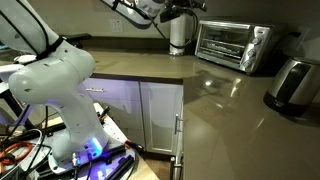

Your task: Open the door of the oven

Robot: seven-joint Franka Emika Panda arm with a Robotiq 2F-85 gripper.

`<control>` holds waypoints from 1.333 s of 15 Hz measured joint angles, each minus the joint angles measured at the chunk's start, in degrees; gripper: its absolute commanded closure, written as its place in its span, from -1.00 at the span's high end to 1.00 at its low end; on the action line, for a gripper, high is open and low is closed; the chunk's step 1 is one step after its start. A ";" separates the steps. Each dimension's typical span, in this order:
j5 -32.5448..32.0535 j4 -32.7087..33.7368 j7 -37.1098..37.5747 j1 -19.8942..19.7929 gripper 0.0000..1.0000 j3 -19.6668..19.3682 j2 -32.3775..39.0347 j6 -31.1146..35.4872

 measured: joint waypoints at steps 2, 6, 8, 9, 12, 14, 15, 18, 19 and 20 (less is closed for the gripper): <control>0.90 1.95 1.51 -6.96 1.00 5.64 0.52 3.16; 5.36 5.43 2.49 -20.99 1.00 17.44 0.98 8.49; 7.70 7.07 2.51 -27.30 1.00 23.53 1.04 10.38; 8.80 8.20 2.51 -29.88 1.00 26.35 1.11 10.40; 10.95 12.68 2.51 -36.26 0.68 33.79 1.52 10.20; 18.60 14.97 -2.42 -39.91 0.53 39.30 1.99 10.11; 22.08 16.04 -5.05 -41.76 0.28 42.13 2.20 10.09; 27.76 19.00 -8.82 -47.58 0.11 49.60 2.25 10.09; 28.61 19.85 -9.26 -49.55 0.14 51.89 2.24 10.09; 29.22 20.63 -9.49 -51.53 -0.14 54.13 2.22 10.09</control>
